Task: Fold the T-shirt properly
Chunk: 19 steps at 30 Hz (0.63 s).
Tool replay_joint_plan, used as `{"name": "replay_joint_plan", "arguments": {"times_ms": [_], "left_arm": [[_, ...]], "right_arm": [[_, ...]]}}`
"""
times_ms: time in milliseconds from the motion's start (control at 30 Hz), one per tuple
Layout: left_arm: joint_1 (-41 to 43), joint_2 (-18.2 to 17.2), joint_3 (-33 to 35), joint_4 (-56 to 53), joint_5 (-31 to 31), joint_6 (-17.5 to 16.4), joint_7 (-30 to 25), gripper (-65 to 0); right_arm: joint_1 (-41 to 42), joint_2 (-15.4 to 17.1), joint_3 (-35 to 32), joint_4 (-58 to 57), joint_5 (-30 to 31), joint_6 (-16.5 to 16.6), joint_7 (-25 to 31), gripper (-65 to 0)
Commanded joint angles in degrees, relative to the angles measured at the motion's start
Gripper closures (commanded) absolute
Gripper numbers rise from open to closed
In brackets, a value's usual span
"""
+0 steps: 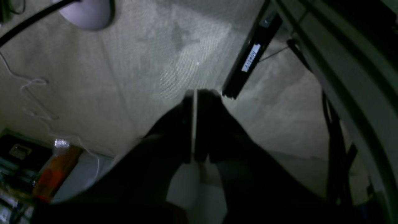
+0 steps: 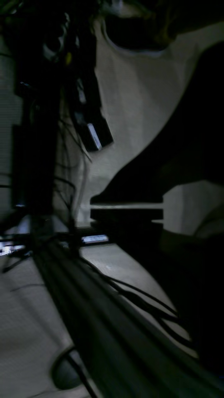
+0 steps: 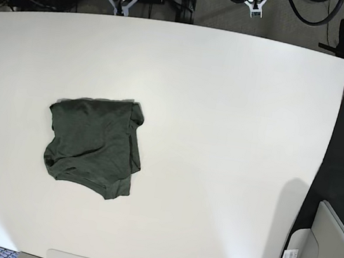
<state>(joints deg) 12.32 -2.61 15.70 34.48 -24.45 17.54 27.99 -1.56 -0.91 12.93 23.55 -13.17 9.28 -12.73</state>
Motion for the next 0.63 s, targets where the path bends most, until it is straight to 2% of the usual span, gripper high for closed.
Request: {"name": "replay_joint_plan", "arguments": {"times_ms": [0, 133, 400, 600], "left_arm": [[0.47, 0.63, 0.08, -0.59, 0.23, 0.00, 0.10, 0.0], [-0.14, 2.83, 0.08, -3.58, 0.23, 0.00, 0.01, 0.0], [-0.40, 6.79, 0.08, -7.89, 0.23, 0.00, -4.91, 0.0], [-0.49, 6.96, -0.01, -7.89, 0.23, 0.00, -5.53, 0.0]], "right_arm": [[0.02, -0.63, 0.04, 0.32, -0.68, -0.71, 0.56, -0.1], [-0.94, -2.21, 0.04, 0.32, -4.11, -5.10, 0.73, -0.1], [-1.47, -4.24, 0.04, -1.70, -8.41, -5.89, 5.30, -0.1], [-2.17, -5.20, 0.13, -1.70, -8.33, -5.89, 5.39, -0.1]]}}
